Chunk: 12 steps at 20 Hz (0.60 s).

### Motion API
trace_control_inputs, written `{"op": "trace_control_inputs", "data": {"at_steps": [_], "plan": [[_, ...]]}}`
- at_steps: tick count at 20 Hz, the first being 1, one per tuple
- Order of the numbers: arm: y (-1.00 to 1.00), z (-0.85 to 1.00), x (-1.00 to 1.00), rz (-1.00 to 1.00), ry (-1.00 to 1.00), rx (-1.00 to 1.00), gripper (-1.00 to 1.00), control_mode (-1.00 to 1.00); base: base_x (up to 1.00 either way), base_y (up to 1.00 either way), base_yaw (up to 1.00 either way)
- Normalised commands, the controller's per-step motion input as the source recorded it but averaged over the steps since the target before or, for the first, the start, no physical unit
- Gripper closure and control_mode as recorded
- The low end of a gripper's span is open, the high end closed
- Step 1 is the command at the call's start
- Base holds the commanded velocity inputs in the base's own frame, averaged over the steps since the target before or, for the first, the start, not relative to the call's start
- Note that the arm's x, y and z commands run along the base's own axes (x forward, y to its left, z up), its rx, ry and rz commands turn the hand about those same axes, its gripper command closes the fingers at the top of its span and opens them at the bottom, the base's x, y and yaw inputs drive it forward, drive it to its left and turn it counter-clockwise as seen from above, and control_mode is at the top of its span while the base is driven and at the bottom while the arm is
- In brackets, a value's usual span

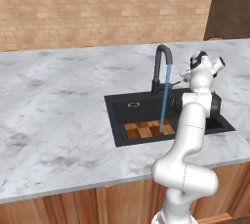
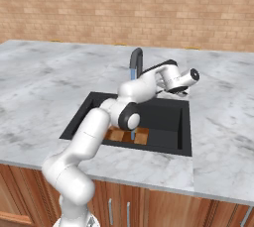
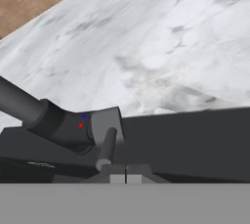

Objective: Turn on the sink faucet with hot water and rinse the cutting board for ten seconds, then turn off the faucet. Push the cutting board to reach the water if necessary.

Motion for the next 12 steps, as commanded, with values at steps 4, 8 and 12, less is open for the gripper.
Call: {"op": "trace_control_inputs", "data": {"at_steps": [4,8,12], "plan": [[-0.1,0.0,0.06,0.0,0.0,0.0,1.0,-1.0,0.0,0.0,0.0],[-0.03,0.0,0.13,0.0,0.0,0.0,1.0,-1.0,0.0,0.0,0.0],[0.0,-0.05,0.05,0.0,0.0,0.0,1.0,-1.0,0.0,0.0,0.0]]}}
